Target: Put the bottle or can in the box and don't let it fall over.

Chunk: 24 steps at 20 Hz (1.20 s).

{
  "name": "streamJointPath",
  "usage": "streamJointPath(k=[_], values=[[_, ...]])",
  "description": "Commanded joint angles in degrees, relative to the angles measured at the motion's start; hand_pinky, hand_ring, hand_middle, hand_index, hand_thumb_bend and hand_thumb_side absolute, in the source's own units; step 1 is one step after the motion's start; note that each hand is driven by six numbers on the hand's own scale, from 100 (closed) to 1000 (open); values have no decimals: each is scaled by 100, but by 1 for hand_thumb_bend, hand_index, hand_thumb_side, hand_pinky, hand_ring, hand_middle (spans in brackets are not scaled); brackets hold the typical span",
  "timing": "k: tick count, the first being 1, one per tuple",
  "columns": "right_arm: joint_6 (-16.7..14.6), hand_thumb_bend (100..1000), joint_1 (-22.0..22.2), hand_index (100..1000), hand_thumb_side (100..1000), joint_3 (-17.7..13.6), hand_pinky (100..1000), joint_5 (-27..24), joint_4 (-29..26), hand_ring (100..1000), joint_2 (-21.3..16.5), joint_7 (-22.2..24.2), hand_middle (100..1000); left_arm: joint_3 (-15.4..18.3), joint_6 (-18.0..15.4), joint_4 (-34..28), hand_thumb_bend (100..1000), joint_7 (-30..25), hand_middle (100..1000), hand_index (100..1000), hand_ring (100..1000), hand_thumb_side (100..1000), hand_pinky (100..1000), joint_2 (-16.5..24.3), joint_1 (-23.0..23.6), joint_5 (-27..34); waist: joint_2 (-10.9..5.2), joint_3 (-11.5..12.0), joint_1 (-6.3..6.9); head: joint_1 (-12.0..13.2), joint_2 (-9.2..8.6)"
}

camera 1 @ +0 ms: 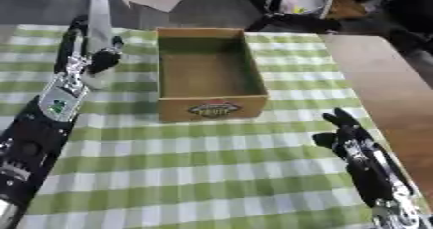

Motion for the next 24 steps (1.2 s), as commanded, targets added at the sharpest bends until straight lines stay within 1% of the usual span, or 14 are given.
streamJointPath(k=[1,5,6,10,14,19,24], values=[[-13,100,-49,1000,647,-43,794,-1,-57,723,-32,-24,912,23,-60,-590,100,12,980,432,1000,256,782,316,-59,513,-79,20,37,-46,-19],[-13,100,-47,1000,649,-49,794,2,-57,723,-37,-30,913,-20,-72,-1204,100,-9,978,432,1000,269,778,445,-16,1131,-81,50,42,-79,1],[-13,100,-46,1000,650,-50,794,3,-58,723,-37,-31,913,-48,-72,-1343,100,-27,976,432,1000,259,778,455,-25,1238,-82,51,40,-83,3],[-12,100,-40,1000,651,-42,794,0,-56,722,-38,-28,913,-227,-35,-1733,100,-166,974,432,1000,273,776,372,-141,1474,-88,45,29,-87,-1],[-7,100,-35,1000,653,-9,794,-12,-52,723,-19,2,913,-524,-7,-1808,100,-468,974,433,1000,268,777,39,-347,1400,-96,4,10,-64,9],[2,100,-38,1000,656,47,794,-35,-44,723,7,55,913,-847,-94,-1571,100,-945,985,434,1000,266,776,-608,-523,1254,-83,-108,-14,-11,-20],[9,100,-43,1000,659,74,795,-53,-38,723,32,91,914,-1010,-250,-1325,100,-1324,994,438,1000,266,778,-1056,-563,1176,-63,-194,-21,25,-35]])
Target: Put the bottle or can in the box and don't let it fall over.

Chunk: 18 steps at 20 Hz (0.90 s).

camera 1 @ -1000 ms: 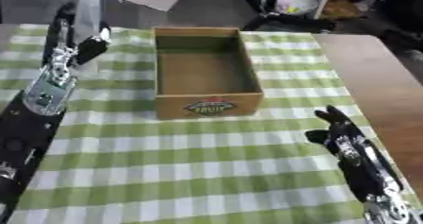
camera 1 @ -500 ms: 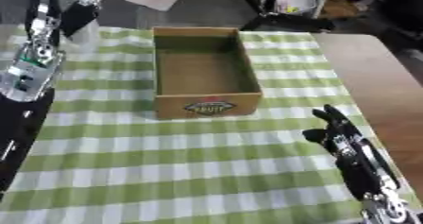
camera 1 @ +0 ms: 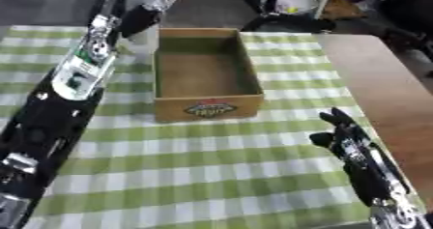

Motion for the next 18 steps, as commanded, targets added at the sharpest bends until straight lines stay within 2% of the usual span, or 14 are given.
streamJointPath(k=[1,5,6,7,8,11,14,18], values=[[-7,100,-46,1000,659,5,795,-51,-41,723,-18,37,914,-75,-94,77,100,-207,1000,449,1000,258,781,-173,-181,-100,-60,-24,5,22,-43],[-6,100,-41,1000,660,4,795,-52,-36,722,-21,43,914,-135,-211,381,100,-365,1000,555,1000,127,812,-276,-109,-573,-53,-26,9,14,-47],[-6,100,-41,1000,658,5,795,-52,-36,722,-21,44,914,-145,-257,468,100,-414,1000,610,1000,163,822,-295,-83,-746,-52,-22,10,8,-47],[-7,100,-43,1000,657,6,795,-52,-37,722,-20,47,914,-151,-313,565,102,-468,1000,630,1000,244,827,-316,-51,-935,-52,-18,10,-1,-49],[-8,100,-46,1000,656,7,795,-53,-38,722,-20,51,914,-148,-377,658,256,-512,1000,689,1000,391,834,-337,-17,-1110,-51,-15,9,-9,-54],[-11,100,-48,1000,655,0,795,-47,-39,722,-21,54,914,-120,-619,892,483,-613,1000,847,1000,588,848,-366,101,-1534,-49,-8,3,-17,-68],[-17,100,-47,1000,653,-16,795,-41,-41,722,-23,42,914,-62,-812,851,570,-587,1000,952,1000,660,853,-275,215,-1655,-48,12,4,-28,-81],[-20,100,-62,1000,652,-52,795,-24,-41,723,-32,15,914,37,-741,166,558,-375,1000,979,1000,662,854,145,480,-1420,-51,87,40,-75,-120]])
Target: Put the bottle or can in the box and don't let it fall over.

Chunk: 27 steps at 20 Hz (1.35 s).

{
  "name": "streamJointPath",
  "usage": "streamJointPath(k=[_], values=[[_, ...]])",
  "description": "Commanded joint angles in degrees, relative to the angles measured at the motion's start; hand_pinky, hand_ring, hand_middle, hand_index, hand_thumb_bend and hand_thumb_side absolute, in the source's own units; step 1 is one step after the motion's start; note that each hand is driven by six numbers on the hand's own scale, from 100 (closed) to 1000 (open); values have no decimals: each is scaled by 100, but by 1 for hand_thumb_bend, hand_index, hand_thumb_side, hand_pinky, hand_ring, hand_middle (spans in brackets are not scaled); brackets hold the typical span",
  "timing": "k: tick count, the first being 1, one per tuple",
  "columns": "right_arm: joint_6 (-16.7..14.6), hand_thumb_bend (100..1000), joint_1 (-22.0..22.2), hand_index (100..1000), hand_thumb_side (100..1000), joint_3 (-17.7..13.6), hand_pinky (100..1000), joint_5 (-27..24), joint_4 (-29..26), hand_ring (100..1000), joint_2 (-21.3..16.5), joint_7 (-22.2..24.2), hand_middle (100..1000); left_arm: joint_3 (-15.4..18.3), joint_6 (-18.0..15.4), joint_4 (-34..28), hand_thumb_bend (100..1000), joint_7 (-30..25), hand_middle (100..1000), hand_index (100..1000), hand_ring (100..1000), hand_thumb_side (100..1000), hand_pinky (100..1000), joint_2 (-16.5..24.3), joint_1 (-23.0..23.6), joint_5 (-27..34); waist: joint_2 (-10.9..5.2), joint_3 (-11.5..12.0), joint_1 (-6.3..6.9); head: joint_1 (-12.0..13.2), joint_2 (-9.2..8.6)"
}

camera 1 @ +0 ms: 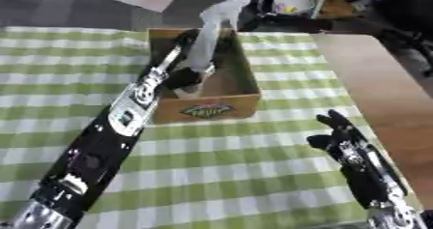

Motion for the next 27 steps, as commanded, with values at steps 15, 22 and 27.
streamJointPath(k=[15,22,27], values=[[-33,100,-107,1000,653,-167,796,56,-84,723,-141,-117,916,1370,1056,-3798,443,1224,1000,1000,1000,557,848,1531,2719,552,-42,491,158,-294,-193],[-29,100,-85,1000,653,-213,796,63,-83,723,-157,-155,916,2241,1281,-4429,325,2205,1000,680,1000,397,813,1078,3735,372,-26,619,209,-335,-230],[-22,100,-69,1000,658,-224,796,77,-77,723,-146,-167,917,2591,1020,-4473,100,3005,1000,500,1000,157,800,380,3817,912,-66,673,232,-389,-178]])
